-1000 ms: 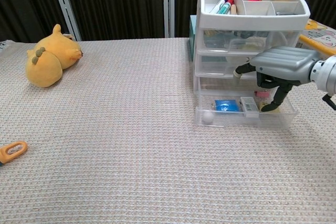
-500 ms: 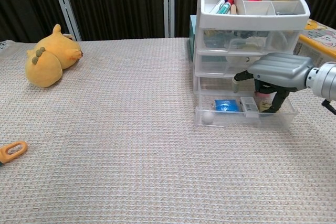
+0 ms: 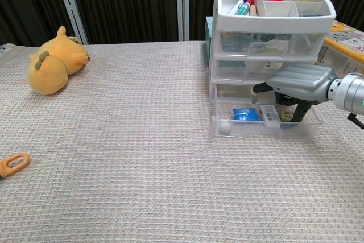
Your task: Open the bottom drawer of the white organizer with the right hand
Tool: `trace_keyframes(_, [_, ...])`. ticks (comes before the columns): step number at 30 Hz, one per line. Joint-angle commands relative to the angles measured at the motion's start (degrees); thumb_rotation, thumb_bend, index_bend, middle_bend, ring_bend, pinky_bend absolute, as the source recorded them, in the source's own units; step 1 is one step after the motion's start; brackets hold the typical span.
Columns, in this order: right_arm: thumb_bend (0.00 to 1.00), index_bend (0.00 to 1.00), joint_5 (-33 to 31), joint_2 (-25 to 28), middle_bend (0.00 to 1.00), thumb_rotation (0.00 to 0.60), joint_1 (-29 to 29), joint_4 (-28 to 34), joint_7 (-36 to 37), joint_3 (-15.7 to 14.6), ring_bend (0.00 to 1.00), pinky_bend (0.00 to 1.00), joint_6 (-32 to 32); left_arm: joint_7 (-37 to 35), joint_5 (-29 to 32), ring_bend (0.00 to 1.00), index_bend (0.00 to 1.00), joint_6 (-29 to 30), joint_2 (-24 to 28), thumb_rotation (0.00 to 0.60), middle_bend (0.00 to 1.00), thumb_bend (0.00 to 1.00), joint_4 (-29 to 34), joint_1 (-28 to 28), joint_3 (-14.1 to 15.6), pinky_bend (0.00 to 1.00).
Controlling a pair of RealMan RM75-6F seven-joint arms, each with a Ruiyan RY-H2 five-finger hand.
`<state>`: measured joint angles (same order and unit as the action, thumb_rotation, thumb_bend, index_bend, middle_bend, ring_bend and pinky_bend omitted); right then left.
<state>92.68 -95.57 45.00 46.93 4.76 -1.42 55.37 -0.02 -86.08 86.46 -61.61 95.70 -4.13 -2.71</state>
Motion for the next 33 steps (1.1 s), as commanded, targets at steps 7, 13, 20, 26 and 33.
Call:
trace_keyframes(7, [0.0,0.34,-0.31,-0.32,0.97,0.6,-0.2,-0.78,-3.02,0.34,0.96,0.7,0.3,0.04,-0.32,0.0,0.0,-0.13,0.0,0.6,0.0,0.08,-0.09,-0.12,0.16,0.0])
trace_keyframes(13, [0.0,0.39,-0.54,-0.74,0.97,0.6,-0.56,-0.83,-3.21,0.38,0.96,0.7,0.51,-0.05,-0.56,0.0,0.0,0.06,0.05,0.6,0.0,0.08,0.08,-0.02,0.29,0.0])
trace_keyframes(20, [0.0,0.37,-0.15,-1.11,0.97,0.6,-0.86,-0.84,-1.91,-0.08,0.96,0.7,0.87,-0.44,-0.86,0.0,0.0,0.13,0.17,0.6,0.0,0.08,0.1,0.0,0.43,0.0])
trace_keyframes(26, [0.0,0.37,0.23,-1.36,0.97,0.6,-0.81,-0.67,-1.29,-0.23,0.96,0.7,1.23,-0.69,-0.9,0.0,0.0,0.12,0.24,0.6,0.0,0.08,0.05,-0.01,0.47,0.0])
trace_keyframes(33, [0.0,0.48,0.14,-2.3,0.97,0.6,-1.06,-1.91,-1.06,-0.36,0.96,0.7,1.09,-0.87,-0.85,0.0,0.0,0.12,0.31,0.6,0.0,0.08,-0.03,0.02,0.48,0.0])
